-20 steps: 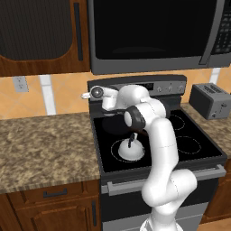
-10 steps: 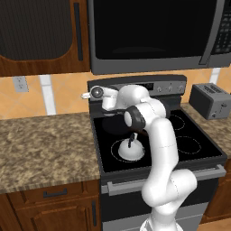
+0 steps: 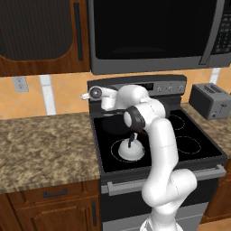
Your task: Pick the kettle from the counter and place it on a stove burner. Then turn the burner on.
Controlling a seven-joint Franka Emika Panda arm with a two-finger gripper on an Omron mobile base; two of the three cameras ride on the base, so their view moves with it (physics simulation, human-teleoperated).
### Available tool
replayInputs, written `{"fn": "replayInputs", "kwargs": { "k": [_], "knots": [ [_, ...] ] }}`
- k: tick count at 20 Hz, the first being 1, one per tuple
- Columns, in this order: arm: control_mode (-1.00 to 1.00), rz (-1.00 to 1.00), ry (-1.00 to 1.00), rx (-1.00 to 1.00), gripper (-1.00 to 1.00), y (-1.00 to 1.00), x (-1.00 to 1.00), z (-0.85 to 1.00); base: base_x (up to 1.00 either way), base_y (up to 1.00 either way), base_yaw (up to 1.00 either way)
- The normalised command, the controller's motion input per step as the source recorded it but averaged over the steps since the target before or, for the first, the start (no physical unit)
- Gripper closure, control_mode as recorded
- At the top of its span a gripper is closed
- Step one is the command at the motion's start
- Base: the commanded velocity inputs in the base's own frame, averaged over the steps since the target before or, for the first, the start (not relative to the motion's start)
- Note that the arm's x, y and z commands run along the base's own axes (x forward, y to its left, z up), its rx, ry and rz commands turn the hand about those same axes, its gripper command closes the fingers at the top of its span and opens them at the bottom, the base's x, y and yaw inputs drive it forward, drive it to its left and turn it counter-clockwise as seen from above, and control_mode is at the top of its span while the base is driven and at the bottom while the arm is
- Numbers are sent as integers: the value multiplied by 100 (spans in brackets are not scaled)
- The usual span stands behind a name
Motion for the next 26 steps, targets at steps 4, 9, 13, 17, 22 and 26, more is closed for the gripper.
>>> {"fn": "replayInputs", "kwargs": {
  "k": [4,9,13,17,22,26],
  "knots": [
    [-100,9,0,-26,100,3,1,0,0,0,0],
    [-100,9,0,-26,100,4,6,0,0,0,0],
    [-100,9,-1,-26,100,10,6,0,0,0,0],
    [-100,12,-2,-26,100,13,0,0,0,0,0],
    [-100,14,-4,-20,100,7,0,0,0,0,0],
    [-100,19,-4,-20,100,16,0,0,0,0,0]
  ]
}}
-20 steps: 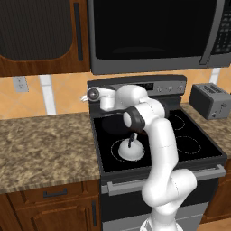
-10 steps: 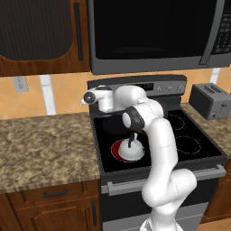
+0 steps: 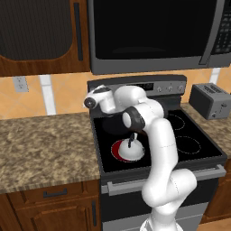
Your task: Pick the kettle from the counter and place it on a stove burner. Then turn the burner on.
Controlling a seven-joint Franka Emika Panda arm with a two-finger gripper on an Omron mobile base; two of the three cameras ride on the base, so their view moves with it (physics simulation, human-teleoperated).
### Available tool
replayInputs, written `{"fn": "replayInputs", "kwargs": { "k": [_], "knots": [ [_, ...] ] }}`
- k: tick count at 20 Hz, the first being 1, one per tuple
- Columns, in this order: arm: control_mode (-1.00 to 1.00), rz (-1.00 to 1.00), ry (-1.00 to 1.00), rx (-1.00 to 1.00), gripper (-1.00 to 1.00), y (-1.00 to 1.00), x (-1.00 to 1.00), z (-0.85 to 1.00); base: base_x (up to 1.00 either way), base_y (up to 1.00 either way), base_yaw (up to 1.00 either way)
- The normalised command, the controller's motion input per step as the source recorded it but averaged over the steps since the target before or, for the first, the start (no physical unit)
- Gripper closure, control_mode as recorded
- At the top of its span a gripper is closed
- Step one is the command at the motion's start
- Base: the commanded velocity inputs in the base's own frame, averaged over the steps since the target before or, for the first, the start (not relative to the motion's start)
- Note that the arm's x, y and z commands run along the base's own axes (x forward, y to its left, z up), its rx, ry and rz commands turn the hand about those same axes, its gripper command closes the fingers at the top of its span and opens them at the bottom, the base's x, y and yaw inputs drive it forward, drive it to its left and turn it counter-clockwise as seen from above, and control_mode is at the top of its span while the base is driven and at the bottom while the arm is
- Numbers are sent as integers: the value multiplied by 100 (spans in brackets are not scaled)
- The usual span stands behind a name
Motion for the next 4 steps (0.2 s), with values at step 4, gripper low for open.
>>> {"fn": "replayInputs", "kwargs": {
  "k": [4],
  "knots": [
    [-100,18,-9,-14,100,22,-15,0,0,0,0]
  ]
}}
